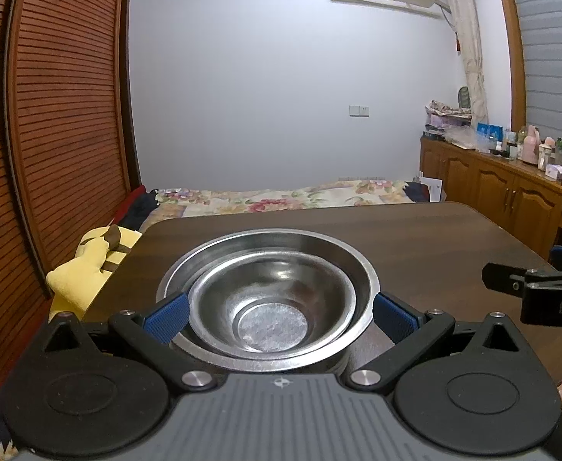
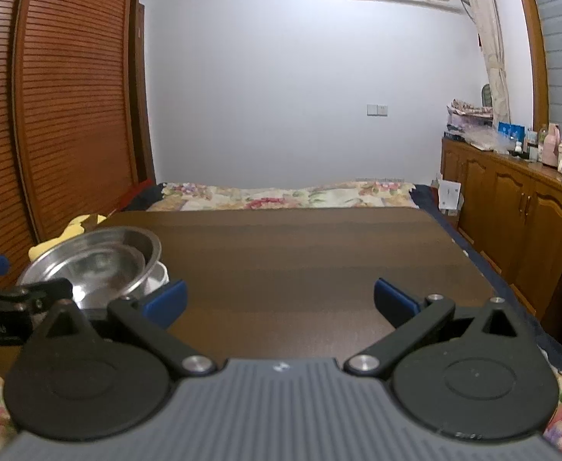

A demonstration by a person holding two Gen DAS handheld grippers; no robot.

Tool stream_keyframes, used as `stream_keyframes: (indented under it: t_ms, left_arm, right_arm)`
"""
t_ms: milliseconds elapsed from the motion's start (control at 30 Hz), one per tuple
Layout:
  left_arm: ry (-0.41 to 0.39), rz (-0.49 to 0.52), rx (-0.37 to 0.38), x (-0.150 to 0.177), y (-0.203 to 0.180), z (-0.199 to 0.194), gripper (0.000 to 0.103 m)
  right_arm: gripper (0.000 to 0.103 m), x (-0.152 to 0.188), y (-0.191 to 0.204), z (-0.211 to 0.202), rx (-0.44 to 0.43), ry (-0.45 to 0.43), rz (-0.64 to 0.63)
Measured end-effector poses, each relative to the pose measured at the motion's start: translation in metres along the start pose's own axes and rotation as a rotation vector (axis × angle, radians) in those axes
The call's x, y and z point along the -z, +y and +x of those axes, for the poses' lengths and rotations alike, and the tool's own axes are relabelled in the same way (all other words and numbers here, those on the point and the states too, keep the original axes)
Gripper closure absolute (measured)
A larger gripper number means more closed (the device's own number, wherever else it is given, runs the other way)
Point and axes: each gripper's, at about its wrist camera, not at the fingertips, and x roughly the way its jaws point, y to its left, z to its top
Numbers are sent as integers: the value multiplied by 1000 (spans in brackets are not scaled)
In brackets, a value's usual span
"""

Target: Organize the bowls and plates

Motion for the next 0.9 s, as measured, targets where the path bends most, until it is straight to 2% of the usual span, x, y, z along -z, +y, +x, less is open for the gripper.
stream_keyframes:
  t_ms: [367,900]
  left_arm:
    - [20,3,6,7,-4,4,0]
    - [25,4,4,8,-2,6,0]
  right_arm:
    - [0,7,-3,2,8,31,12]
    - [0,7,-7,3,7,26,9]
